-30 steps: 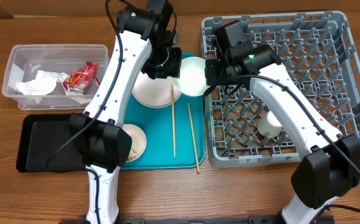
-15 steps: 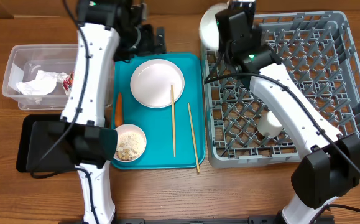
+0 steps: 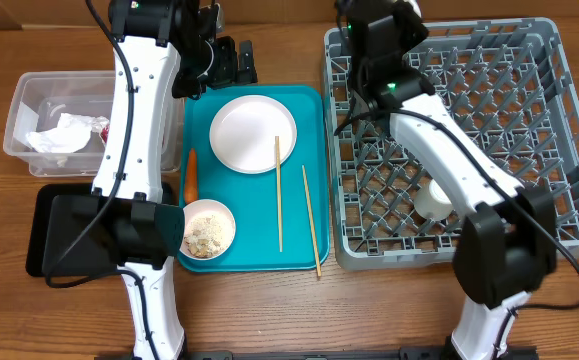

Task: Sort waste into correct bins and load items into the dishwasher
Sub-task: 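Carry the white bowl with right gripper and set it upside down in rack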

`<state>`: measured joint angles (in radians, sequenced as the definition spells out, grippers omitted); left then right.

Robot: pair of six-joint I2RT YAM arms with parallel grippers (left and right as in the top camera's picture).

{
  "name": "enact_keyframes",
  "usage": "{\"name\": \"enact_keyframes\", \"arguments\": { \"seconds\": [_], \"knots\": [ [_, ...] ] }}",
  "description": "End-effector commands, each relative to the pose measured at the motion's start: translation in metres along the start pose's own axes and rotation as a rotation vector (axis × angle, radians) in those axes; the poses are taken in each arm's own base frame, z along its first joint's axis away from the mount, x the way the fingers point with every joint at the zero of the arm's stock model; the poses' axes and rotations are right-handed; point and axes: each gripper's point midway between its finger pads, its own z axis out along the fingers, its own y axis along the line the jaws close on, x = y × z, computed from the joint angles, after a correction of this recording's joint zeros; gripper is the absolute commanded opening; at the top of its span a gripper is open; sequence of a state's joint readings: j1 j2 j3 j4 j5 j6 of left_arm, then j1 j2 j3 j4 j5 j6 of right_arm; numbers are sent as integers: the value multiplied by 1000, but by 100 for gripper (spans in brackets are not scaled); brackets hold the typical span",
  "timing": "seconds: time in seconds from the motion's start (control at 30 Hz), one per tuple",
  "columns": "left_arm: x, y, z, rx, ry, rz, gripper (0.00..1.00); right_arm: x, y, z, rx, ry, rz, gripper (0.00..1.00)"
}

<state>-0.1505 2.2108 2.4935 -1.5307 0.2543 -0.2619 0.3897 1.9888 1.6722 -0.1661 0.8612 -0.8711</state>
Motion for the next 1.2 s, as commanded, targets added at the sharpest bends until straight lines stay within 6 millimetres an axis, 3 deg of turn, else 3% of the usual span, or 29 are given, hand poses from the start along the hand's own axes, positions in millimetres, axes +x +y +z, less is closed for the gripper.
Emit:
{"name": "enact_keyframes", "arguments": {
  "seconds": [0.0, 0.37, 0.6, 0.83, 1.0, 1.17],
  "knots": [
    [0, -4, -2, 4, -5, 11, 100, 11, 5, 19, 8, 48, -348, 4],
    [0, -4, -2, 4, -4, 11, 100, 17, 33, 33, -32, 46, -571, 4],
    [0, -4, -2, 4, -5, 11, 100, 18, 41, 33, -67, 32, -614, 4],
    [0, -4, -2, 4, -5, 11, 100, 25, 63, 29, -164, 21, -535, 4],
    [0, -4, -2, 4, -4, 11, 100, 16, 74, 21, -185, 1, -391, 4],
    [0, -4, -2, 4, -4, 11, 100, 6, 87, 6, -207, -18, -370, 4]
  ]
}}
